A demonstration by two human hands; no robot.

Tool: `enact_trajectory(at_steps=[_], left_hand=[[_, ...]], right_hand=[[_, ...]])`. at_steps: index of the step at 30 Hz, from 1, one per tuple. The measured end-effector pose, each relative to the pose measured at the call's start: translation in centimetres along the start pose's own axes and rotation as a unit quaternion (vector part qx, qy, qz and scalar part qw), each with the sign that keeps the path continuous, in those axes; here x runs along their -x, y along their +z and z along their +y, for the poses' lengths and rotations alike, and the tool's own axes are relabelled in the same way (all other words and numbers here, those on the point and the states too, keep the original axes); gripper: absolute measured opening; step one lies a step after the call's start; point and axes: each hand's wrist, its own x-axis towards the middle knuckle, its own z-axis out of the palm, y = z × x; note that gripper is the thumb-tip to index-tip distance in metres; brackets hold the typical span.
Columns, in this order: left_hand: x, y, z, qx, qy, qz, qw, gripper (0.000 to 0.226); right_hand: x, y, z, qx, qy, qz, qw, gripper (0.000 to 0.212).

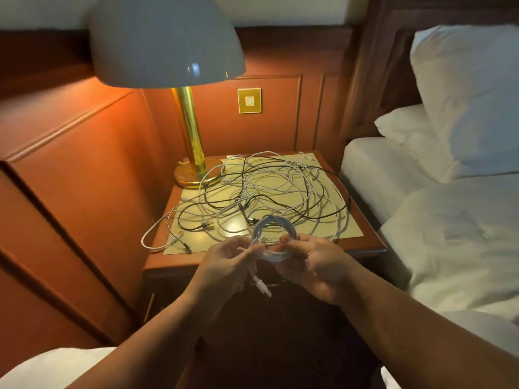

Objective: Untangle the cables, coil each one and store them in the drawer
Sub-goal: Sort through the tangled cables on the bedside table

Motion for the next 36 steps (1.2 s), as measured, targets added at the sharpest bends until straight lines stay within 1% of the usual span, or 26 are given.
enact_trajectory(at_steps=[2, 6, 8, 10, 13, 15, 19, 23, 25, 27, 30, 33, 36], left_hand=[[0.8, 0.3, 0.5, 0.057, -0.002, 0.024, 0.998, 0.034], [1.9, 0.8, 1.5, 0.112, -0.016, 0.053, 0.992, 0.035], [2.3, 1.2, 2.0, 0.169, -0.010, 0.089, 0.982, 0.038], [2.9, 1.8, 2.6, 0.234, -0.018, 0.117, 0.965, 0.039], [4.1, 2.8, 3.1, 0.287, -0.028, 0.129, 0.949, 0.041], [4.8, 3.0, 3.2, 0.307, -0.026, 0.148, 0.940, 0.046], [5.2, 2.8, 3.7, 0.311, -0.037, 0.185, 0.931, 0.031], [5.2, 3.0, 3.7, 0.318, -0.028, 0.192, 0.928, 0.030], [4.9, 2.9, 3.5, 0.305, -0.014, 0.196, 0.932, 0.027], [4.6, 2.8, 3.2, 0.258, 0.011, 0.193, 0.947, 0.025], [3.8, 2.5, 2.7, 0.095, 0.069, 0.193, 0.974, 0.022], [2.7, 2.8, 2.2, -0.050, 0.121, 0.195, 0.972, 0.023], [1.4, 3.6, 1.6, -0.101, 0.153, 0.183, 0.966, 0.026]], right_hand=[[0.9, 0.7, 0.1, -0.038, 0.006, -0.004, 0.999, 0.027], [2.6, 2.0, 0.1, -0.060, -0.017, 0.020, 0.998, 0.029], [3.4, 2.8, 0.2, -0.074, -0.022, 0.030, 0.997, 0.029], [4.1, 3.9, 0.3, -0.077, -0.029, 0.032, 0.996, 0.025], [4.5, 4.9, 0.8, -0.051, -0.051, 0.043, 0.996, 0.021], [4.5, 5.3, 1.2, -0.035, -0.055, 0.049, 0.997, 0.023], [4.5, 6.0, 1.7, -0.019, -0.041, 0.070, 0.996, 0.022], [4.3, 6.1, 1.5, -0.015, -0.047, 0.080, 0.996, 0.022], [4.5, 5.9, 1.0, -0.009, -0.050, 0.077, 0.996, 0.020], [4.6, 5.6, 0.8, 0.013, -0.047, 0.071, 0.996, 0.021], [4.0, 5.0, 0.9, 0.068, -0.042, 0.085, 0.993, 0.026], [2.9, 4.6, 0.9, 0.078, -0.036, 0.107, 0.990, 0.025], [2.0, 3.7, 0.5, 0.074, -0.026, 0.102, 0.992, 0.025]])
